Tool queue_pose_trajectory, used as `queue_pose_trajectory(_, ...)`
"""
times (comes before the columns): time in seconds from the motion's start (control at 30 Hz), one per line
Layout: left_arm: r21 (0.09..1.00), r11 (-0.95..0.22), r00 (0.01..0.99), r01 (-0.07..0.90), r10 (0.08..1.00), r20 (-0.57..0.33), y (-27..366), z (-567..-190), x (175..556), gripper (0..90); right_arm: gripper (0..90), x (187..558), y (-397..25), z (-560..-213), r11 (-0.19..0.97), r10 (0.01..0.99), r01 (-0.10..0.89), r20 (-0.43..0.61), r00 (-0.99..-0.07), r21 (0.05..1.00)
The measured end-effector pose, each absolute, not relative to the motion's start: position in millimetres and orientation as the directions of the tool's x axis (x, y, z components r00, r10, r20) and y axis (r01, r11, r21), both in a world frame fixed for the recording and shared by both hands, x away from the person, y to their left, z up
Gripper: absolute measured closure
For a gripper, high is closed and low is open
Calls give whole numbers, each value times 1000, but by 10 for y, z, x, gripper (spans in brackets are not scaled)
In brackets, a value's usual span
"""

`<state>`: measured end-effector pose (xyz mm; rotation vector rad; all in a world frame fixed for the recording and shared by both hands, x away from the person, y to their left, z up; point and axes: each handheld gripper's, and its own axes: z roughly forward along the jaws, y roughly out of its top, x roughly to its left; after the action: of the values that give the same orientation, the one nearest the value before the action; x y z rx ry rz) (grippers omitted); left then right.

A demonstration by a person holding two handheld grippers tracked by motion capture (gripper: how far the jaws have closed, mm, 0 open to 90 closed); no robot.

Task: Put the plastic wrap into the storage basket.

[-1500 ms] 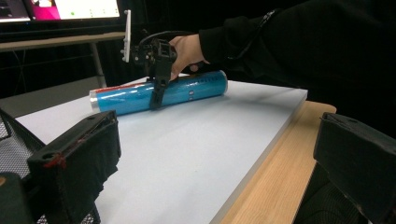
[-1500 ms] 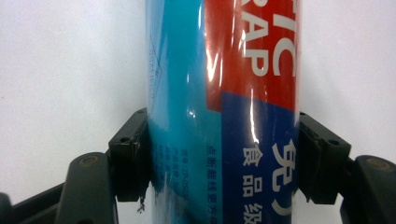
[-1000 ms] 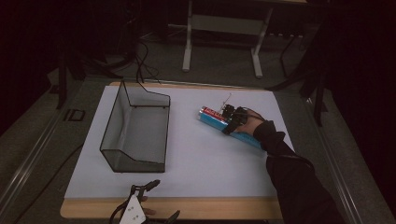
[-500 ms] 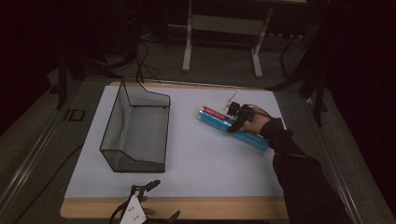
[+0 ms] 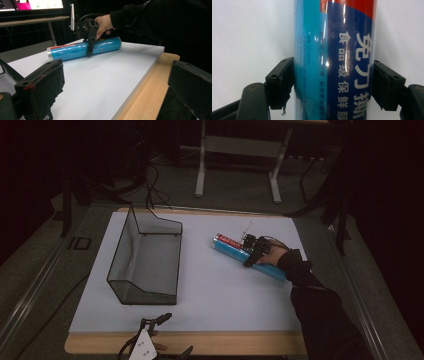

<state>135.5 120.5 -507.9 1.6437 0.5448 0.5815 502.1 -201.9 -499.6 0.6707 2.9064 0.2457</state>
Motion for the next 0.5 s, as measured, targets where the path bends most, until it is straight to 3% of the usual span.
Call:
queue_pose_trajectory(0.33, 989, -147, 766, 33, 639, 69, 1201, -5085, 1357, 12, 292, 5047, -1988, -5072, 898, 433, 415, -125, -893, 143)
queue_pose_trajectory(0.5, 988, -149, 766, 32, 639, 71, 1203, -5086, 1363, 12, 315, 5046, -2001, -5062, 890, 446, 425, -117, -887, 164)
